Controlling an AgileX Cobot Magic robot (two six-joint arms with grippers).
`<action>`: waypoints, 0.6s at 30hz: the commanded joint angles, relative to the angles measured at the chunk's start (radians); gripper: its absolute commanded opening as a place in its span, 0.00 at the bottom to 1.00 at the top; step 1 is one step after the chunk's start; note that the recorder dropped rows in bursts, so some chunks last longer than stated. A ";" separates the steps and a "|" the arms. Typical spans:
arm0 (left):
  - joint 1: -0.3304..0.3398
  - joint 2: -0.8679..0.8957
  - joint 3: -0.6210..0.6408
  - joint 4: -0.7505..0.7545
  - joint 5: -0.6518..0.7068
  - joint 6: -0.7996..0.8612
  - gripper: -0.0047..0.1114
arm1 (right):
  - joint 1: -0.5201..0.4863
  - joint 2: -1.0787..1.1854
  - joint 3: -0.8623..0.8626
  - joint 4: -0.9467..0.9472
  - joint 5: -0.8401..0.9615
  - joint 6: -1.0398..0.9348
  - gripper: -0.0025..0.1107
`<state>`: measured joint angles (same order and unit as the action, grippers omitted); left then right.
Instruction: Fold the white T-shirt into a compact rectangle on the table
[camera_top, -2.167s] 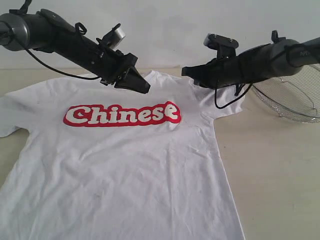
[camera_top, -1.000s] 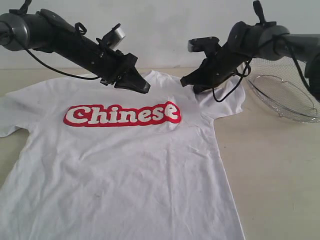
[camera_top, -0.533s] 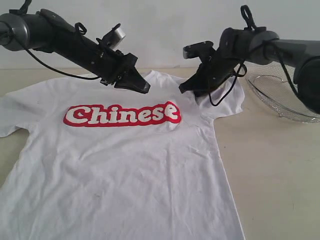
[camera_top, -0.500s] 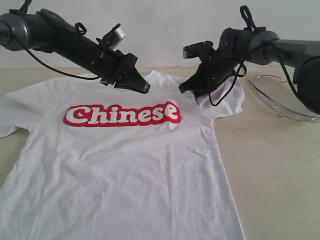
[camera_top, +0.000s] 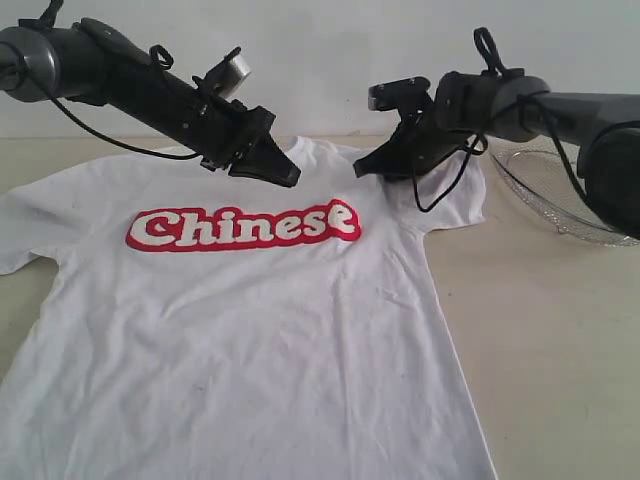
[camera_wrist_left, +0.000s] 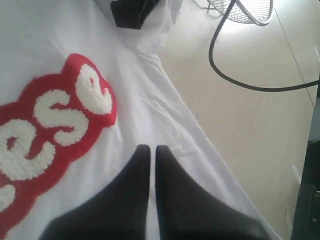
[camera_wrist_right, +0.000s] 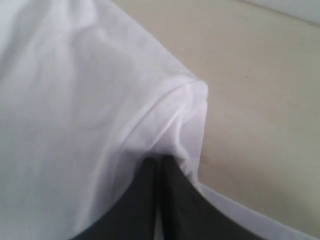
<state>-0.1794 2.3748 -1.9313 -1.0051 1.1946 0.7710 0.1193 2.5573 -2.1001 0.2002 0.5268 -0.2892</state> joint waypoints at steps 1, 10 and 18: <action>-0.004 -0.012 -0.001 0.001 0.006 0.008 0.08 | 0.000 0.016 0.004 -0.021 -0.053 0.069 0.02; -0.004 -0.012 -0.001 0.001 -0.009 0.022 0.08 | 0.000 0.003 0.004 -0.021 -0.040 0.195 0.02; -0.004 -0.027 -0.001 -0.005 -0.013 0.022 0.08 | -0.040 -0.097 0.007 -0.057 -0.004 0.221 0.02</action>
<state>-0.1794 2.3730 -1.9313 -1.0051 1.1884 0.7859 0.1040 2.5114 -2.0964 0.1620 0.5121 -0.0810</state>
